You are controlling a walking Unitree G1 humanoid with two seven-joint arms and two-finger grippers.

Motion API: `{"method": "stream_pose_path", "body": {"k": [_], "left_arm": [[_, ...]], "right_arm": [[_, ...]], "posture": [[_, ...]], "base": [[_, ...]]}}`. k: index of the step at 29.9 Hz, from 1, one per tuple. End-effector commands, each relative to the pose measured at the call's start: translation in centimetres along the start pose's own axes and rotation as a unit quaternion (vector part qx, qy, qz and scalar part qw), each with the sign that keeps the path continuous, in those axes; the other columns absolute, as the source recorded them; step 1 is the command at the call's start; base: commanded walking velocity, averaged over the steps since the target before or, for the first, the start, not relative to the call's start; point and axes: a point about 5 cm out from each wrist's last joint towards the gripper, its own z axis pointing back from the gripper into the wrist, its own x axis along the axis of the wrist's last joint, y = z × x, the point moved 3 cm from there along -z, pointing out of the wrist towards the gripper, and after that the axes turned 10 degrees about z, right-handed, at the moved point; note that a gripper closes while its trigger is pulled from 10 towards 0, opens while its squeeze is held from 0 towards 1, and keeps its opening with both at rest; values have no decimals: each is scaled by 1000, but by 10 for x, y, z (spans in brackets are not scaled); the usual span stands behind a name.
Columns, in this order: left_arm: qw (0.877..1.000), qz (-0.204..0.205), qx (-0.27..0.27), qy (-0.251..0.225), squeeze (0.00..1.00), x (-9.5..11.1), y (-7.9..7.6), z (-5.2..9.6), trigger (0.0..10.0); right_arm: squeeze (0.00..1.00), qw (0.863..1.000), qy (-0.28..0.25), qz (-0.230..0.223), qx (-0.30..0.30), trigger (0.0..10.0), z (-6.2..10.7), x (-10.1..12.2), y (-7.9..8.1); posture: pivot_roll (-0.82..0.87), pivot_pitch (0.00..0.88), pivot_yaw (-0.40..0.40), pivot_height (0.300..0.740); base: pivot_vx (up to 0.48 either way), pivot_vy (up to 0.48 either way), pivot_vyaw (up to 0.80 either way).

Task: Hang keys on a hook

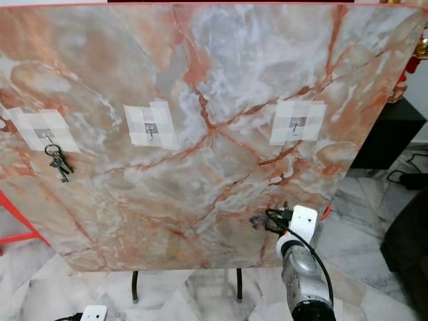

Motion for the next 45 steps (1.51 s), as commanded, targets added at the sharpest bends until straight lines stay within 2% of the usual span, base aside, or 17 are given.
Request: {"method": "stream_pose_path", "body": {"k": [1,10,14,15,18,25,28,30,33,37,39,43,45], "left_arm": [[1000,-2,3,5,0,-2,1,0,10000],[1000,5,2,2,0,-2,2,0,10000],[1000,6,3,0,0,-1,3,0,10000],[1000,6,3,0,0,-1,3,0,10000],[1000,5,3,0,0,-1,4,1,10000],[1000,4,0,0,0,-1,3,1,10000],[1000,4,0,0,0,-1,3,1,10000],[1000,3,-1,0,0,-1,4,1,10000],[1000,0,-2,0,0,0,4,1,10000],[1000,-3,-4,1,0,0,4,1,10000],[1000,-1,-4,0,0,1,4,1,10000],[1000,11,-1,-5,0,3,5,0,10000],[1000,11,0,-5,0,3,5,0,10000]], "right_arm": [[0,998,-42,-15,-32,10000,-1,26,-7],[0,991,-59,-27,-117,10000,12,32,-27],[0,986,-79,-26,-144,10000,19,46,-31],[0,984,-100,-13,-144,10000,23,58,-29],[0,981,-135,11,-137,10000,30,74,-23],[0,977,-183,46,-104,10000,50,93,-5],[0,975,-182,49,-113,10000,58,93,-8],[0,973,-173,51,-140,10000,68,89,-19],[0,973,-169,52,-146,10000,73,86,-21],[0,972,-195,77,-106,10000,74,96,-4],[0,974,-196,73,-87,10000,72,99,5],[0,981,-171,50,-81,10000,66,93,7],[0,981,-170,55,-74,10000,66,93,8]], "posture": [[-31,0,-54,740],[-36,0,-44,740],[-32,0,-43,740],[-35,0,-41,740],[-38,0,-39,740],[-35,0,-43,740],[-34,0,-44,740],[-44,0,-37,740],[-50,0,-33,740],[-50,0,-31,740],[-44,0,-32,740],[-38,0,-31,740],[-41,0,-29,740]], "base": [[0,0,0],[0,0,0],[0,0,0],[0,0,0],[0,0,0],[0,0,0],[0,0,0],[0,0,0],[0,0,0],[0,0,0],[0,0,0],[0,0,0],[0,0,0]]}}
